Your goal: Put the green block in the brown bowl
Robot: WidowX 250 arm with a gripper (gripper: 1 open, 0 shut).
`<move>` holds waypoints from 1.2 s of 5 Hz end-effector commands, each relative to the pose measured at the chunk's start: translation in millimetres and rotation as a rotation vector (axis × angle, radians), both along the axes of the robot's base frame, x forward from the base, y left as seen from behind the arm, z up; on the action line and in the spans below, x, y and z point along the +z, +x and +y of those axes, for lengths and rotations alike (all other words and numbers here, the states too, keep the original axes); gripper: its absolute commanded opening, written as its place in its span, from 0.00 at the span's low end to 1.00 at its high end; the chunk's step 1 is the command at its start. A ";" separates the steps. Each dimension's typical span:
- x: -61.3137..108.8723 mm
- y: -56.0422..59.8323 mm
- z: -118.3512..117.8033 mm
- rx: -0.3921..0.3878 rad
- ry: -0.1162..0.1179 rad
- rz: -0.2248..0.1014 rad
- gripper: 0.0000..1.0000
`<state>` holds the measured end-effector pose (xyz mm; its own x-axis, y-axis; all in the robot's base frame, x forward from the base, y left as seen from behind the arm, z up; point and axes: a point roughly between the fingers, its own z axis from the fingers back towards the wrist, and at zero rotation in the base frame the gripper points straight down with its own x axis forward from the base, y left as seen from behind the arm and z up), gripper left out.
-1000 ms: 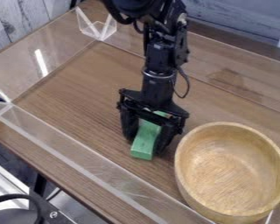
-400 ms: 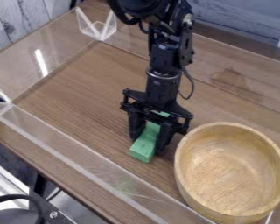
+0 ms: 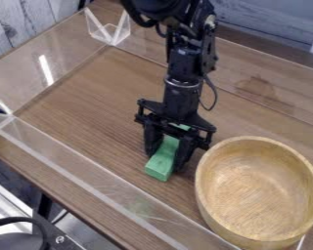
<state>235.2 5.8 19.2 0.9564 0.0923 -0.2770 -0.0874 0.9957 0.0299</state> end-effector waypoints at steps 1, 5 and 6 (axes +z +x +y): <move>3.4 7.3 2.7 0.017 0.002 -0.023 0.00; 49.2 17.3 -5.7 0.007 -0.032 -0.107 0.00; 75.8 24.7 -16.1 -0.001 -0.045 -0.144 0.00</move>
